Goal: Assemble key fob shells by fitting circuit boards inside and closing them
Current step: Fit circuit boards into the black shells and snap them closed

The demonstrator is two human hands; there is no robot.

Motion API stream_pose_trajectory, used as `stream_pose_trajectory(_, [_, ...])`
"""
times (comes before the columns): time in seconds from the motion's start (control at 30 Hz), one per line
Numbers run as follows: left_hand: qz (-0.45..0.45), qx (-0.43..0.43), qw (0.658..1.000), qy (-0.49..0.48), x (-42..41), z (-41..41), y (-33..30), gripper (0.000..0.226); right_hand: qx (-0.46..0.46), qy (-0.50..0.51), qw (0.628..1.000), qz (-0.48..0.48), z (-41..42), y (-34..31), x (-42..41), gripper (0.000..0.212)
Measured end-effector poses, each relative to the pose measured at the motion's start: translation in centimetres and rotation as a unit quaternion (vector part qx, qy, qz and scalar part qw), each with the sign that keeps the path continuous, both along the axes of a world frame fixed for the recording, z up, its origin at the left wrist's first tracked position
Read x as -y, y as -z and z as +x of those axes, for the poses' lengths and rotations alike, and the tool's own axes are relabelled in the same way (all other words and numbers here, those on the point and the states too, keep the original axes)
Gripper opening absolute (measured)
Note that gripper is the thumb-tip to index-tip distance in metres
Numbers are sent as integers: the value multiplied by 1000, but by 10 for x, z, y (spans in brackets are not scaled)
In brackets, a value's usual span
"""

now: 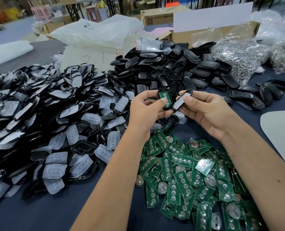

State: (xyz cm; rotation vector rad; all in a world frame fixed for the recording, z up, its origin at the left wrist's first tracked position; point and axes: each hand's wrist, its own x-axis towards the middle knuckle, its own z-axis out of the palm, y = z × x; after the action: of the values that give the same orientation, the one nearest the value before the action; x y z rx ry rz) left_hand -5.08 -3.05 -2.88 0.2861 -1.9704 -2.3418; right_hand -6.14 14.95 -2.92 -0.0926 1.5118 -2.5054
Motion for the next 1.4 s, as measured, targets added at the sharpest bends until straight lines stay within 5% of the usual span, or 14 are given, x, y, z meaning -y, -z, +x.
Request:
stream_pose_trajectory(0.13, [-23,-18,1000,-9,-1,0,2,22,-8,15,1000,26,0,1,2,35])
stream_pose_trajectory(0.3, [-167,-115,979,-32,-9,6,8,11,-33,72,991,107,1,5,5,47])
stream_pose_trajectory(0.43, [-265,-169,949,-34,-14,6,13,11,-49,98,985,130,2,8,9,28])
stream_pose_trajectory(0.93, [-351,-250,901,39,-14,9,11,18,-43,141,980,136,1,11,9,35])
stream_pose_trajectory(1.4, [-333,-183,924,36,3,3,2,32,-186,20,940,286,-6,10,-13,40])
